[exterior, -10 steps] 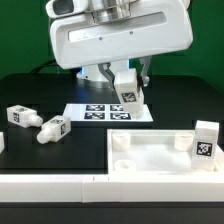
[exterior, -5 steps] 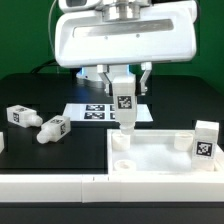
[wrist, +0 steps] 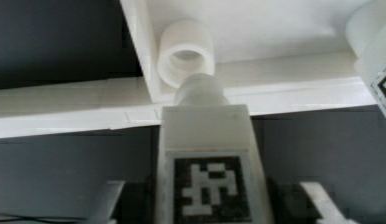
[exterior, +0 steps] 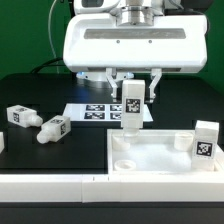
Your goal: Assemble square table
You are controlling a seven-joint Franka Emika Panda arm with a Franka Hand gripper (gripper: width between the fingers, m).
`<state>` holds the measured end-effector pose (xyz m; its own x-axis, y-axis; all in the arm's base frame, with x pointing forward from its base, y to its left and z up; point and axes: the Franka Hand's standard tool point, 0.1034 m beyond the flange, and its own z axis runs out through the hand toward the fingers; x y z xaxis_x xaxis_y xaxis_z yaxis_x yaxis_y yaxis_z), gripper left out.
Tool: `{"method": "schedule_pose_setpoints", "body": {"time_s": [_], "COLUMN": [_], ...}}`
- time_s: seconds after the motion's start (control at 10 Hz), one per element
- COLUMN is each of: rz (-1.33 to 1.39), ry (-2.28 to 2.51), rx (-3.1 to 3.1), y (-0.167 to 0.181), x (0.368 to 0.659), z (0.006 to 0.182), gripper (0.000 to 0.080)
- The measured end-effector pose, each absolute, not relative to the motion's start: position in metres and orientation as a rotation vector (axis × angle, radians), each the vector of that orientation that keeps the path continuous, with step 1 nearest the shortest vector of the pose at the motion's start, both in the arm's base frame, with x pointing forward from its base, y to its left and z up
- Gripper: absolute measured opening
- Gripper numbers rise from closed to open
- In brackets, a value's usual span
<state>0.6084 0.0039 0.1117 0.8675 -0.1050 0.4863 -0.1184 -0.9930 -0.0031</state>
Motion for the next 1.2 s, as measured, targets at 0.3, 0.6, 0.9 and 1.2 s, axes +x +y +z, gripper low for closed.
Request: {"method": "schedule_pose_setpoints", "body": {"time_s": [0.3,0.6,0.9,1.2], "rz": [0.739,0.732,0.718,0.743], "ry": [-0.205,-0.202,-0.193,-0.191], "rx": [3.026,3.028,3.028,3.016], "y": [-0.003,-0.002,0.000,0.000], "x": [0.616,0.623,0.627,0.628], "z": [0.107,0.100,0.088,0.087], "gripper": [0.0284,0.0284,0.0284,0.0284]}}
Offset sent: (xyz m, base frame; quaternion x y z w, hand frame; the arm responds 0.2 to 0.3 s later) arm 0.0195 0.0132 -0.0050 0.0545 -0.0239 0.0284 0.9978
